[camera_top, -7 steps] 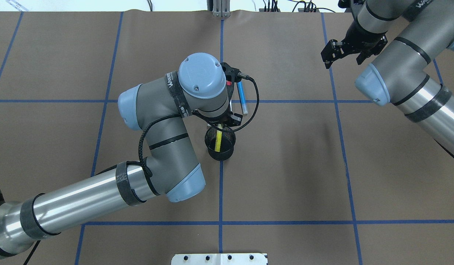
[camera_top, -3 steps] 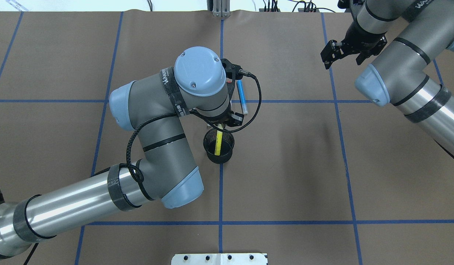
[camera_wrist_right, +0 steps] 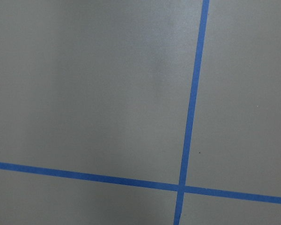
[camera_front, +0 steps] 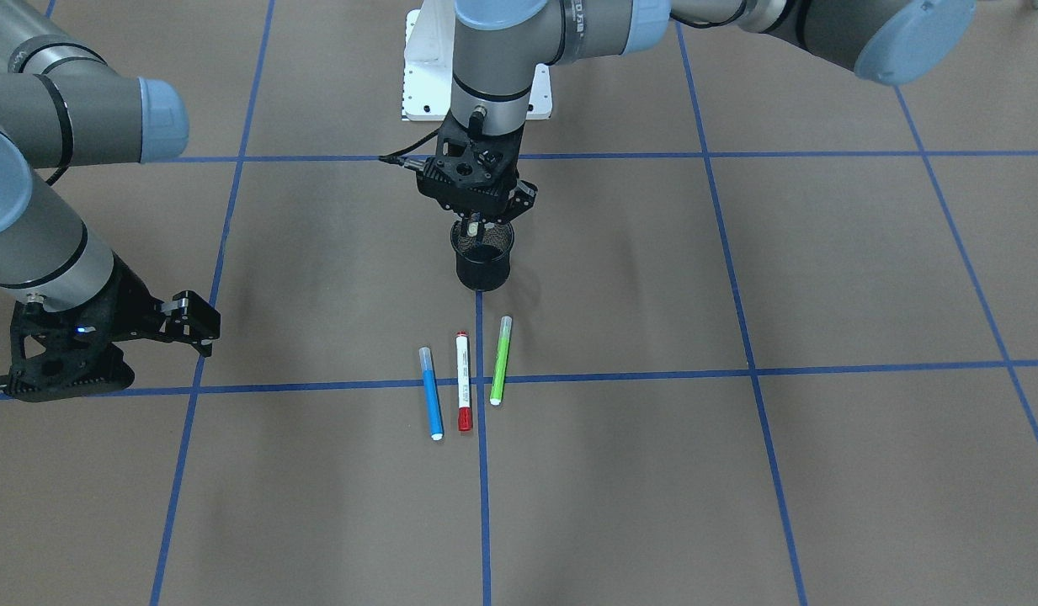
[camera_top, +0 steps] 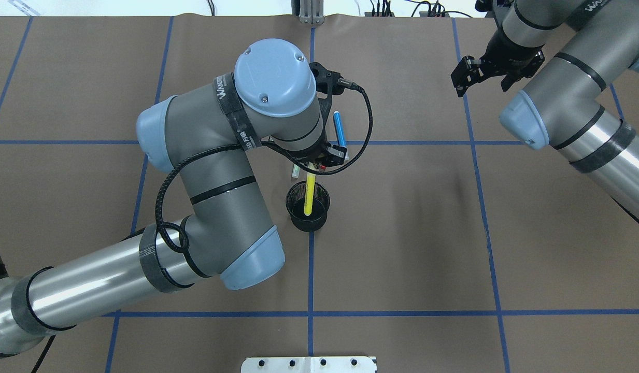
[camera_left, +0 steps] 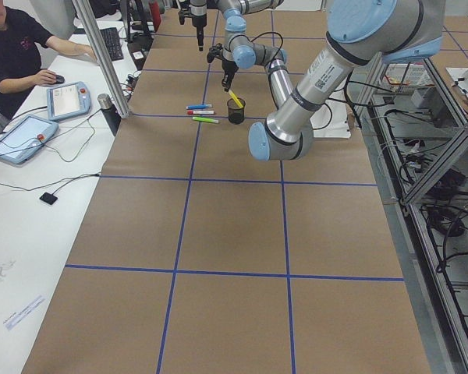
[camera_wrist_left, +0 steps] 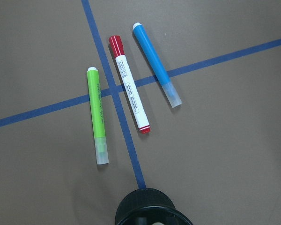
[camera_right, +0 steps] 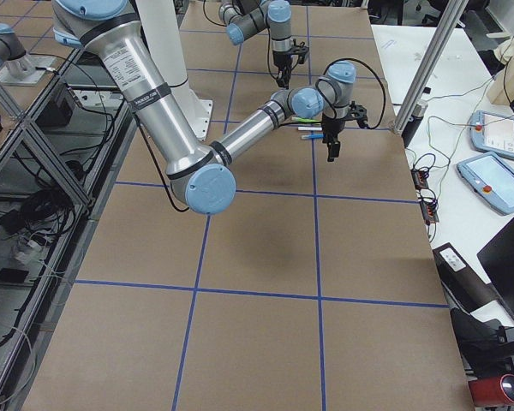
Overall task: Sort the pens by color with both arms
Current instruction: 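Lift the yellow highlighter out of the cup with the left gripper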
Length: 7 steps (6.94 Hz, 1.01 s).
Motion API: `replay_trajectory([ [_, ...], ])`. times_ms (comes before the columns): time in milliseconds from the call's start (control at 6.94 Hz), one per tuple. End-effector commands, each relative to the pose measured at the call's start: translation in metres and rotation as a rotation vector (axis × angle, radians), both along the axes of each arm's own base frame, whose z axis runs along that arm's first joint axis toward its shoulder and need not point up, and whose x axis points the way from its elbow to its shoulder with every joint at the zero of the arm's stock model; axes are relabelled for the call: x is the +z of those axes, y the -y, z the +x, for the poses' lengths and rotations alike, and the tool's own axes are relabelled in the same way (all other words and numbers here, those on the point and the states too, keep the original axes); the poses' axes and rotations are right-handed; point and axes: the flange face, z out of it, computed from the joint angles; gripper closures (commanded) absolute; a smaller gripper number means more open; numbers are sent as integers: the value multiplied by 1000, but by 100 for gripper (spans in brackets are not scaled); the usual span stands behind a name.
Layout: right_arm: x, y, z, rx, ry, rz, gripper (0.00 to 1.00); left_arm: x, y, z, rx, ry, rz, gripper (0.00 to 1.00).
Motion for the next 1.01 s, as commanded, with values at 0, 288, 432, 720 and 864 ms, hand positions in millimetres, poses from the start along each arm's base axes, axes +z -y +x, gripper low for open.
replay_trajectory([
  [0, 0, -1, 0, 0, 1, 1, 1, -18, 28, -32, -42, -14, -9, 96],
  [288, -1, -1, 1, 0, 0, 3, 1, -13, 65, -70, -15, 20, -23, 96],
  [432, -1, -1, 1, 0, 0, 3, 1, -6, 87, -80, -3, 33, -37, 96],
  [720, -3, -2, 1, 0, 3, 7, 1, 11, 153, -83, 30, 96, -68, 96],
  [864, -2, -2, 0, -1, 2, 6, 1, 32, 171, -78, 35, 129, -92, 96],
])
